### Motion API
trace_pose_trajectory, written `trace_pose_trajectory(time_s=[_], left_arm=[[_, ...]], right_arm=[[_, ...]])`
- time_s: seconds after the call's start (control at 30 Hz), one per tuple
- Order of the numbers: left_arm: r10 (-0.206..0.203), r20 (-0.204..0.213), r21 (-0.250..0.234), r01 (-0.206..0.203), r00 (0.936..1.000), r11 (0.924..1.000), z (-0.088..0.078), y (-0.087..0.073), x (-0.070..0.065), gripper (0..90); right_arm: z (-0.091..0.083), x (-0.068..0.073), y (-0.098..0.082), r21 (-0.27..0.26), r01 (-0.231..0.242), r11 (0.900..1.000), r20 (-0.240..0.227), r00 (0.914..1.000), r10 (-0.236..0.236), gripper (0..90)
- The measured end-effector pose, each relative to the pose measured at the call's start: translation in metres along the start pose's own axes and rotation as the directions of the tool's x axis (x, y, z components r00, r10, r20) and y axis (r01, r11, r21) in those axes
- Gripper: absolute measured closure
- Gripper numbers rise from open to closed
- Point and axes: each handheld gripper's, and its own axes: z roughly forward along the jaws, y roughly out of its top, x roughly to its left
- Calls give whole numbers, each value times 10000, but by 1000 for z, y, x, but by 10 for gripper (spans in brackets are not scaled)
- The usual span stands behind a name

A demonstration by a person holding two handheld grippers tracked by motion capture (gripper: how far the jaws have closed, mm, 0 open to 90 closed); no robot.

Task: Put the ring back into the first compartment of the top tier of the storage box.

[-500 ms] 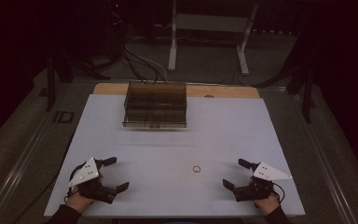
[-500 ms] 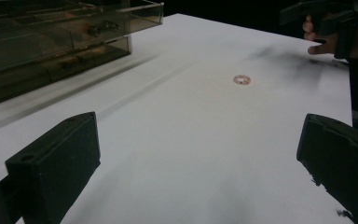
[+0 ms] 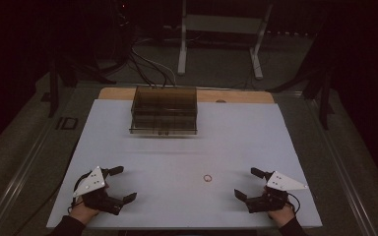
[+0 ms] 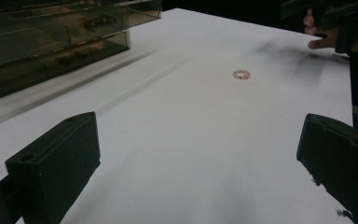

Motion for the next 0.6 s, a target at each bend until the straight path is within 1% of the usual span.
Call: trace_pose_trajectory(time_s=[0.13, 0.33, 0.53, 0.57, 0.6], left_arm=[[158, 81, 192, -160, 9998, 9997, 1, 0, -2, 9], [170, 298, 288, -179, 9994, 9994, 2, 4, -4, 10], [51, 668, 410, -79, 9977, 9991, 3, 12, -4, 10], [51, 668, 410, -79, 9977, 9991, 3, 12, -4, 10], [112, 724, 439, -144, 9973, 9989, 2, 17, -5, 9]], right_arm=[[0, 1, 1, -65, 24, 10000, 19, 10000, -24, 0], [-1, 1, 1, -138, 30, 9999, 129, 9999, -28, 0], [-1, 1, 1, -175, 84, 9998, 150, 9999, -81, 0], [-1, 1, 1, -175, 84, 9998, 150, 9999, -81, 0], [-1, 2, 1, -157, 82, 9998, 137, 9999, -80, 0]])
